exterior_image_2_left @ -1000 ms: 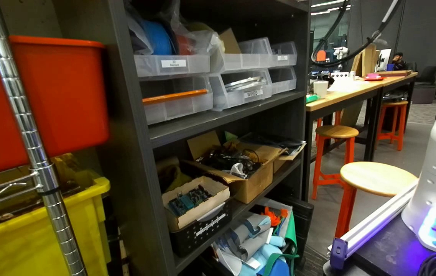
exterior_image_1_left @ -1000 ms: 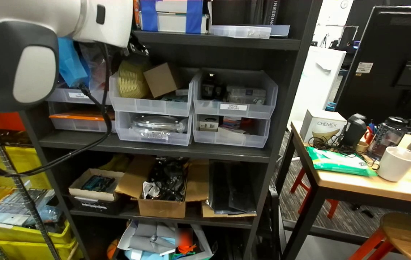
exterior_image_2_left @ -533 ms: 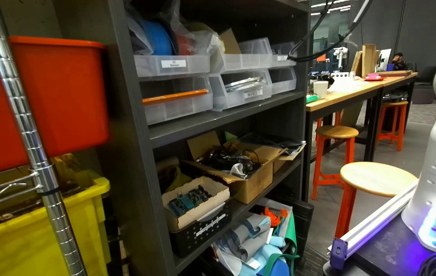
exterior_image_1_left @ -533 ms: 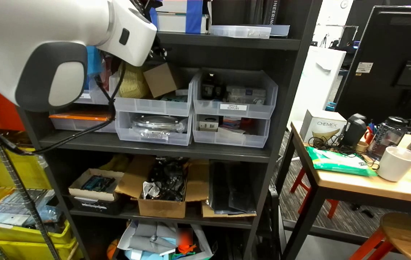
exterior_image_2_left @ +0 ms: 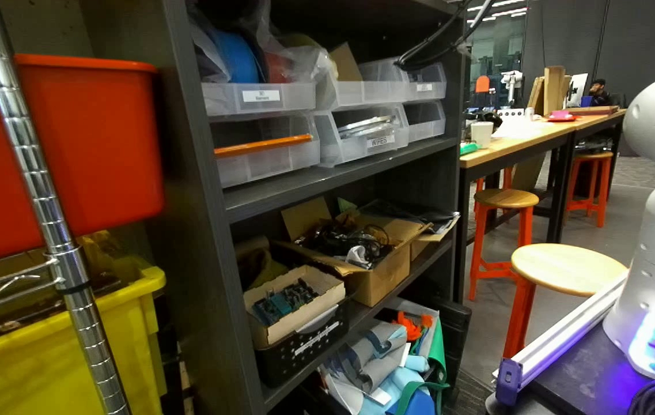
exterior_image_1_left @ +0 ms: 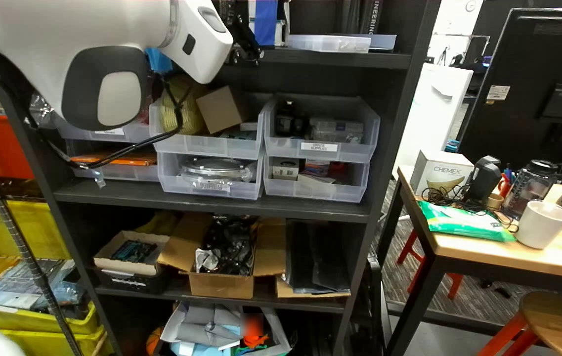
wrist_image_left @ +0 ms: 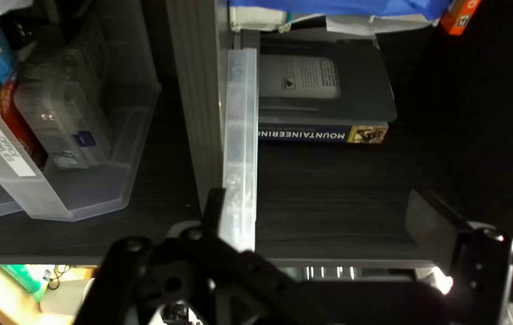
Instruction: Put the white item on the stool
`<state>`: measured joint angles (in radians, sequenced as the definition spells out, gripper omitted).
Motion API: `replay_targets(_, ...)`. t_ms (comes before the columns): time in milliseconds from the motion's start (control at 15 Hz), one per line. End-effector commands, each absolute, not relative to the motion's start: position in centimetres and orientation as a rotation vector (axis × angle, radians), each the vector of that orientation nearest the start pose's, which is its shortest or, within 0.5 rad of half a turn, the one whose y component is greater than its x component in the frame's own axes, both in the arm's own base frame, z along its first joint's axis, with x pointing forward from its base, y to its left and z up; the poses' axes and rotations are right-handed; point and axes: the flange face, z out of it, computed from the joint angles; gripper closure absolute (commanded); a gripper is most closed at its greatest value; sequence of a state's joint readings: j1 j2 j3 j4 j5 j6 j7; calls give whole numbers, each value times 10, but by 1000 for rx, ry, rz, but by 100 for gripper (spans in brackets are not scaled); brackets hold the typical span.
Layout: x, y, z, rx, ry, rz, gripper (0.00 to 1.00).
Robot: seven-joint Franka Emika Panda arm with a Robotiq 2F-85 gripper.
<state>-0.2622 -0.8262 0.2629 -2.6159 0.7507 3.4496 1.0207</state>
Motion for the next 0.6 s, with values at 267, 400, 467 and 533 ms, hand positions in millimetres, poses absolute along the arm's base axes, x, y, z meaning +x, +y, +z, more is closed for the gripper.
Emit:
replay_targets(267,330,-40,672,-1085,1447,-1408,0)
replay_targets(400,333,-40,669,-1108,1458,-1386,0)
replay_targets(467,333,-39,669,-1110,1458,-1384,0)
replay_targets(533,333,-39,669,-1111,1459,-1383,0)
